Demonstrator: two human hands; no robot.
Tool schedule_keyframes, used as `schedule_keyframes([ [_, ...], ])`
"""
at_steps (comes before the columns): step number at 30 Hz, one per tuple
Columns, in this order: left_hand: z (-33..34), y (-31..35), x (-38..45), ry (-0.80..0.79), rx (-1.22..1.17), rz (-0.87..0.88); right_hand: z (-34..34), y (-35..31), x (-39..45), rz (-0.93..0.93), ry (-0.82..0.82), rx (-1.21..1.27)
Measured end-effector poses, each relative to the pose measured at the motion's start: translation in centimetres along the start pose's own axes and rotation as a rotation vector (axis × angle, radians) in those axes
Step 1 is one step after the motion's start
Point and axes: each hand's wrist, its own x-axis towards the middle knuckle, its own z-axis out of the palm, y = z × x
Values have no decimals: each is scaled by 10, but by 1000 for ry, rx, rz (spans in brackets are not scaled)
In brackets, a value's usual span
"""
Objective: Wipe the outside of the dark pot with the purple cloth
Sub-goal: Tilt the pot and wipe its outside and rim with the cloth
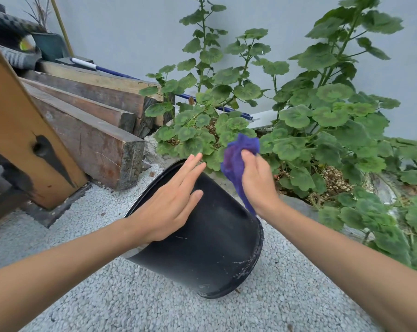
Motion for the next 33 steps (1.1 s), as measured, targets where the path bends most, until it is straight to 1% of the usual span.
schedule_keyframes([
  [3,1,-2,-2,25,-77,-10,30,2,-10,-86,-249,-210],
  [5,-1,-4,-3,18,-152,-53,39,13,-19,-207,-387,-362],
  [7,-5,-4,-5,13,-218,-79,38,22,-22,-304,-433,-417],
  [8,-7,-4,-6,11,-256,-93,35,27,-22,-306,-434,-434],
  [12,-10,2,-4,-31,-342,-135,13,57,-23,-157,-403,-533],
  [15,-7,7,2,-67,-353,-143,-10,70,-25,-30,-400,-511],
  [17,-2,12,7,-98,-392,-157,-21,77,-21,10,-372,-505],
  [19,3,18,11,-127,-417,-167,-26,79,-18,51,-262,-407],
  [21,7,21,14,-126,-424,-172,-28,66,-22,114,-78,-203],
  [23,6,19,17,-109,-441,-172,-25,45,-33,108,104,-52],
  [24,5,16,20,-99,-458,-178,-22,35,-40,79,145,-31],
  [25,4,13,24,-88,-504,-201,-16,23,-49,11,136,-37],
  [26,3,9,27,-74,-582,-236,-8,15,-60,-79,88,-54],
  [28,0,3,33,-56,-773,-303,9,13,-80,-279,-85,-135],
  [29,-1,-1,34,-44,-829,-318,18,20,-87,-389,-198,-269],
  [31,-1,-12,32,-57,-817,-314,33,40,-100,-574,-384,-634],
  [33,-1,-21,26,-75,-804,-306,42,56,-108,-663,-438,-869],
])
